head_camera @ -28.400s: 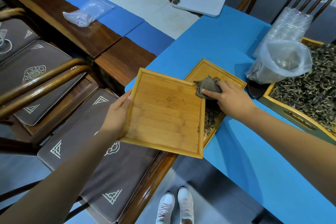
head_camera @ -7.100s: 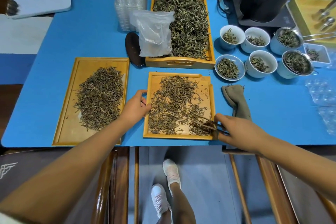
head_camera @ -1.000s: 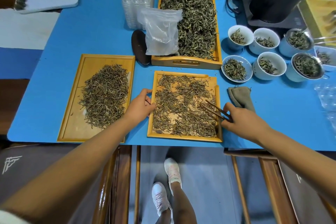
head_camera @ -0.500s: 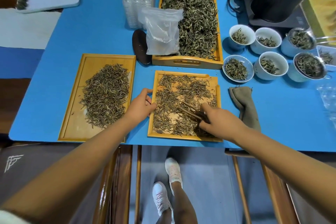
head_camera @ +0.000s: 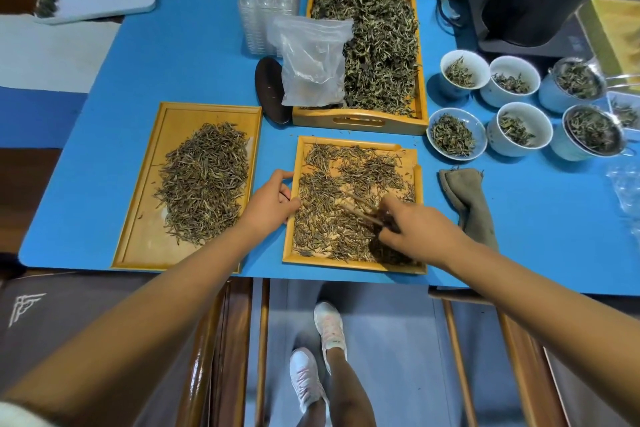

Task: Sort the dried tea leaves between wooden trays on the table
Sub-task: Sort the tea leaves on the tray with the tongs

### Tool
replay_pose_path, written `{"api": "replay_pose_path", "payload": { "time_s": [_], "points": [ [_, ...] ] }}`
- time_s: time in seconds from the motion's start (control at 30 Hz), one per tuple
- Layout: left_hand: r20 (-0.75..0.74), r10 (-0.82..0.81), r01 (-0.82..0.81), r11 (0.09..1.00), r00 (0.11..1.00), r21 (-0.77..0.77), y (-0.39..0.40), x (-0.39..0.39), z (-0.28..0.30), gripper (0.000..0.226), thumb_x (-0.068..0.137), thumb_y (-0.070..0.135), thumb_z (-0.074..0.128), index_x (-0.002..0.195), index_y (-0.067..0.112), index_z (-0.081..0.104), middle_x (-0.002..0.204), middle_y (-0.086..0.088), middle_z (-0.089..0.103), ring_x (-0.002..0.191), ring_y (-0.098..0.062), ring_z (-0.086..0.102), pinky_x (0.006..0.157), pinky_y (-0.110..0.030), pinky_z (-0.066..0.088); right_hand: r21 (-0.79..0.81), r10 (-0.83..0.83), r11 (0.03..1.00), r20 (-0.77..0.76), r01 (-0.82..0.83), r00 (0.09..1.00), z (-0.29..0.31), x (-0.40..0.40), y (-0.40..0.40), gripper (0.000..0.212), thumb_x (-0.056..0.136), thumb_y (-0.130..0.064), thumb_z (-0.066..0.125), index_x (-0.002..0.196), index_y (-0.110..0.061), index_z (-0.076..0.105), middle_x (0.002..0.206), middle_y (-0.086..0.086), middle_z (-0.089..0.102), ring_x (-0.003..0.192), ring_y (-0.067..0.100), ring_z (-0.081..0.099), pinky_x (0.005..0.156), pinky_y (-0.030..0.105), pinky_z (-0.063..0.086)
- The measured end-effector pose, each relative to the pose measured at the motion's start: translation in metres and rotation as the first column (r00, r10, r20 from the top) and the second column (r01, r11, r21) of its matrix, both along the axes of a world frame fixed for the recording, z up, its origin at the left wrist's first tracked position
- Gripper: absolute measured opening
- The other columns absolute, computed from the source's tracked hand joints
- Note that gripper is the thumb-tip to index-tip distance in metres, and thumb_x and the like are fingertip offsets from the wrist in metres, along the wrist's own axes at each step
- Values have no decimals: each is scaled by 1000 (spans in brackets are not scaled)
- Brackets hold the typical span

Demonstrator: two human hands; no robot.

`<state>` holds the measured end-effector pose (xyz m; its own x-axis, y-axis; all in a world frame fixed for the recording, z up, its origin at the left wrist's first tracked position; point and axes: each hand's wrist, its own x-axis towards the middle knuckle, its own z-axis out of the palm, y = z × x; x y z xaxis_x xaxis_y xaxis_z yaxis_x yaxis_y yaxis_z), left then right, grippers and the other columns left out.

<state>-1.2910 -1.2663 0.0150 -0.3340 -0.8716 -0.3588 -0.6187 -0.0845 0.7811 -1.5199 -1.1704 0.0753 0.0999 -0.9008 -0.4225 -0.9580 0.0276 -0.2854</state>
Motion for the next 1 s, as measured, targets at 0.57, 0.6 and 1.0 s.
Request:
{"api": "replay_pose_path", "payload": {
  "time_s": [0.57,0.6,1.0],
  "points": [
    [-36,5,-5,1000,999,7,0,1,-2,46,90,9,57,132,10,39,80,-3,47,65,-16,52,48,-11,46,-13,-192,981,-9,192,981,-12,-8,-32,34,88,-32,55,110,-11,41,101,16,64,76,30,54,62,34,42],
    [-36,6,-6,1000,999,7,0,1,-2,46,90,9,57,132,10,39,79,-2,47,64,-15,52,48,-11,46,-13,-197,980,-19,197,980,-12,-8,-34,36,88,-32,55,113,-10,41,104,17,64,82,32,58,65,35,45],
    [-47,8,-7,1000,999,6,-1,2,-3,44,90,9,58,130,10,40,78,-1,47,61,-14,51,47,-10,45,-67,-331,942,-15,329,944,-12,-27,-32,36,88,-31,54,112,-8,41,92,17,63,73,30,54,59,34,40]
  ]
}}
